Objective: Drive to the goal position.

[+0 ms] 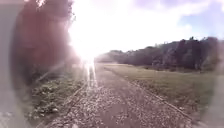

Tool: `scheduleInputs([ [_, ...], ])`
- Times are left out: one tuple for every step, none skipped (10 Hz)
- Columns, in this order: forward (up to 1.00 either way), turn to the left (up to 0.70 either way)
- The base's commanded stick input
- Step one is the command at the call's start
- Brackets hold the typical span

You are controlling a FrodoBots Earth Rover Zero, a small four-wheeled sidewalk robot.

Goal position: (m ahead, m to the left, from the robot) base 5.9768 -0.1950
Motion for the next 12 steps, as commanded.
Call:
scheduleInputs([
  [0.85, 0.0],
  [0.85, 0.0],
  [0.85, 0.0],
  [0.85, 0.0],
  [0.85, 0.0],
  [0.85, 0.0],
  [0.85, 0.0],
  [0.85, 0.0],
  [0.85, 0.0],
  [0.85, 0.0],
  [0.85, 0.0],
  [0.85, 0.0],
])
